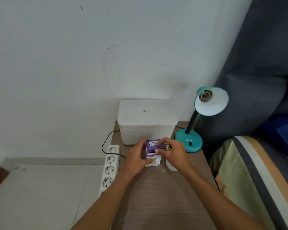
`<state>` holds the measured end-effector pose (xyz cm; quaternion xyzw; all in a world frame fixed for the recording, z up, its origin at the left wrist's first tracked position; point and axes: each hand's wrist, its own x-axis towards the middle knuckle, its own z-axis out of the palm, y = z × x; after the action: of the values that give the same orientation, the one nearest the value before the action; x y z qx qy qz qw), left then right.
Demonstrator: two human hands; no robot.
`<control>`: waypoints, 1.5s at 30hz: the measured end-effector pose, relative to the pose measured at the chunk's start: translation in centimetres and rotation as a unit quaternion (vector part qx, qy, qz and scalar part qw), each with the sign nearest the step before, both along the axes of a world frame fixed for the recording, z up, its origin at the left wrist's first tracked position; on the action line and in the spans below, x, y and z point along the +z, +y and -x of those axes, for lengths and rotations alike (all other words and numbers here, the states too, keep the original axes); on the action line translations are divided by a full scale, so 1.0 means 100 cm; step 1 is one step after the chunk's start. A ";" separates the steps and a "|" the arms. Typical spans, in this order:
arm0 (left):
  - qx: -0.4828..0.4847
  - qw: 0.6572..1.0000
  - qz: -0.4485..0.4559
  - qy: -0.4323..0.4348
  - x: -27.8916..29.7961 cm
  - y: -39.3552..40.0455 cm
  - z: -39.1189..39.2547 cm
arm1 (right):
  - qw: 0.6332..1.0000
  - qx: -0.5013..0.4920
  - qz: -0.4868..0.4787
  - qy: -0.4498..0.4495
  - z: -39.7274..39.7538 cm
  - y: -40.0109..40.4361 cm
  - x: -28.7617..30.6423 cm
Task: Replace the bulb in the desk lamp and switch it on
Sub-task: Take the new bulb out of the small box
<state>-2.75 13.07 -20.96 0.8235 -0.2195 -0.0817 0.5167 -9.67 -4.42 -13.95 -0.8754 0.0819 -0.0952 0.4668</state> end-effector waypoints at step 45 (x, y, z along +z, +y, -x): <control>0.063 0.990 0.054 -0.113 -0.005 -0.004 0.000 | 0.964 -0.192 -0.157 0.096 0.000 -0.001 -0.002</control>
<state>-2.73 12.68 -21.49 0.8102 -0.2284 0.0569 0.5367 -9.66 -4.54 -14.18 -0.7639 0.3068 -0.0845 0.5615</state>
